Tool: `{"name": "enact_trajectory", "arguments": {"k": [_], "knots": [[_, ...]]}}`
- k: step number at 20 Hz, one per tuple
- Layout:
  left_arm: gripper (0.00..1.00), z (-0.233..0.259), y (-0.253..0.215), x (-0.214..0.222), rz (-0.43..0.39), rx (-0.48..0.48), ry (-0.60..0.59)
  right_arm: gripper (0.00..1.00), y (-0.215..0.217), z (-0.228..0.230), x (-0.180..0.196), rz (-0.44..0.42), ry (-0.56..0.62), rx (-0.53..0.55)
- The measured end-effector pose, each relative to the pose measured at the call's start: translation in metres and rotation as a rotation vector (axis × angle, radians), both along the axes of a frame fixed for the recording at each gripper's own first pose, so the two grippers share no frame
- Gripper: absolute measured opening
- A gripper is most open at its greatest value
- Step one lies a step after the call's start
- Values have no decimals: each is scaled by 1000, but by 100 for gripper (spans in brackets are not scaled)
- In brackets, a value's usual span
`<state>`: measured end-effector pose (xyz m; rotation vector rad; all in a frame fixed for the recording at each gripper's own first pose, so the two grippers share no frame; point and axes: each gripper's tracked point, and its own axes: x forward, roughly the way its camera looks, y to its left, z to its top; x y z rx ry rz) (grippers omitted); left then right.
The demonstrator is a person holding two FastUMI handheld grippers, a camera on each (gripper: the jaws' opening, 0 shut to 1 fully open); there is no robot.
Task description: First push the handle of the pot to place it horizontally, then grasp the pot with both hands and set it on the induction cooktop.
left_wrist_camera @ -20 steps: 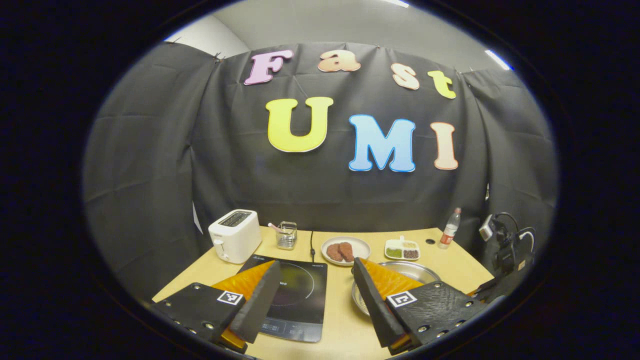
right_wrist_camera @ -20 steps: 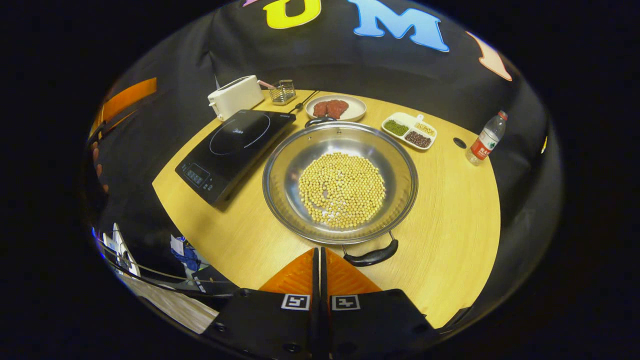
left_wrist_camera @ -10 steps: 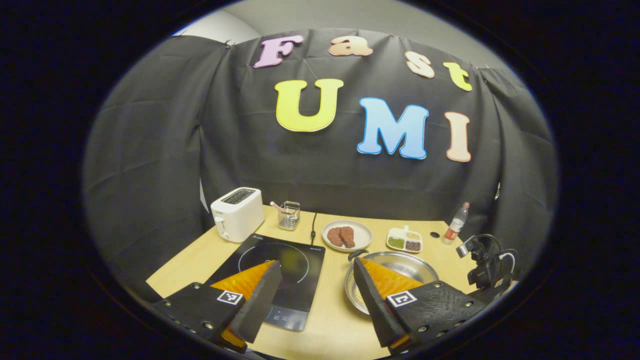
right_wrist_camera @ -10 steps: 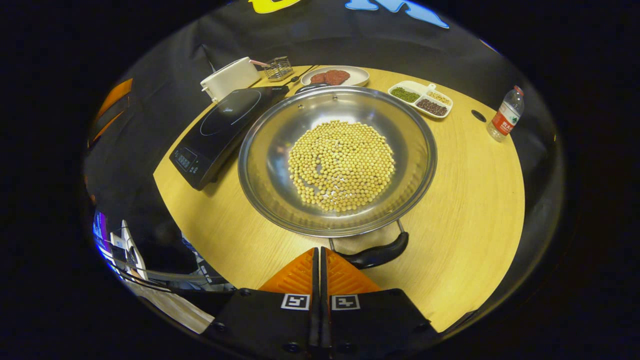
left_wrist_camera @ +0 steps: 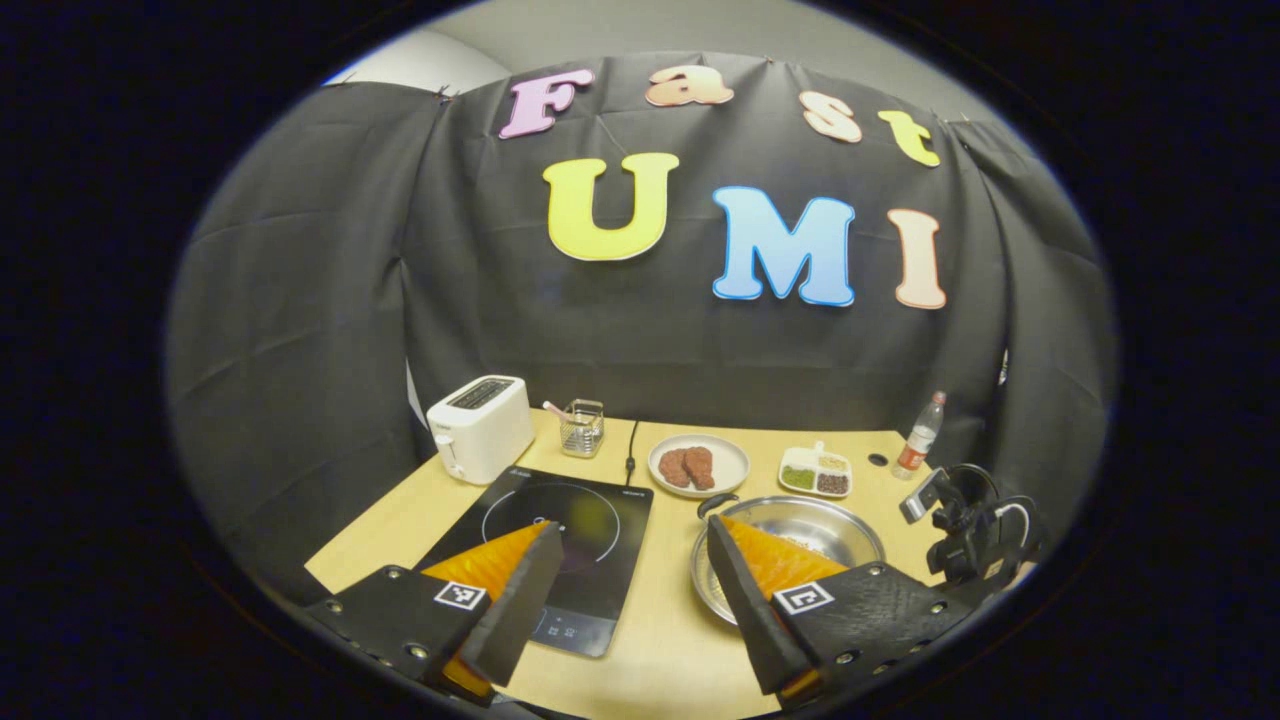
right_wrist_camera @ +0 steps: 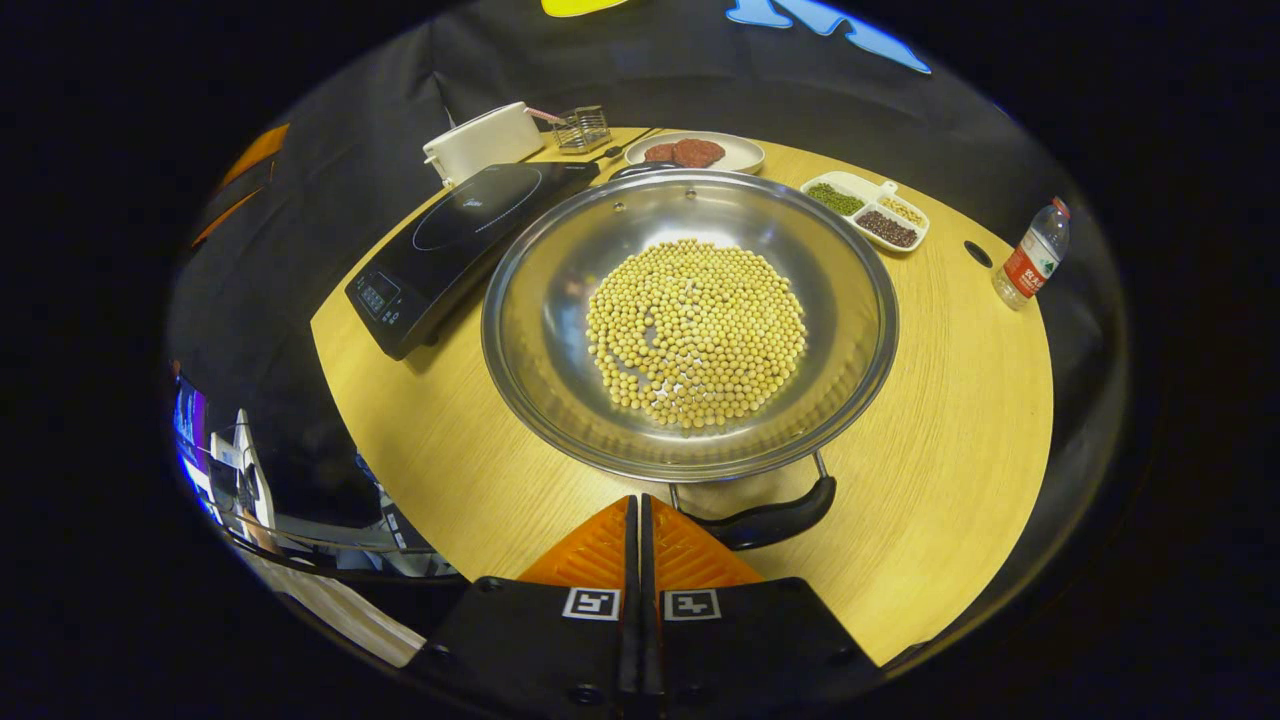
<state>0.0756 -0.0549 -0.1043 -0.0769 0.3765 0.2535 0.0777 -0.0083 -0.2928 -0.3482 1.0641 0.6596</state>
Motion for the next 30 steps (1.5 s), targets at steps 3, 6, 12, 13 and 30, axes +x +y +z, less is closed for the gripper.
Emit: {"name": "enact_trajectory", "arguments": {"k": [3,6,12,13,30], "knots": [[88,7,-7,6,6,-11,-19,2,-13,0,10,-9,-14,-15],[88,4,-13,10,11,6,-9,2,-27,1,21,-21,-18,-20],[88,-7,-33,12,26,49,29,2,-56,2,58,-30,-54,-53],[88,-9,-35,13,30,49,33,2,-60,3,62,-30,-54,-51],[88,-38,-66,27,48,14,59,0,-100,3,117,-240,-75,-3]]}}
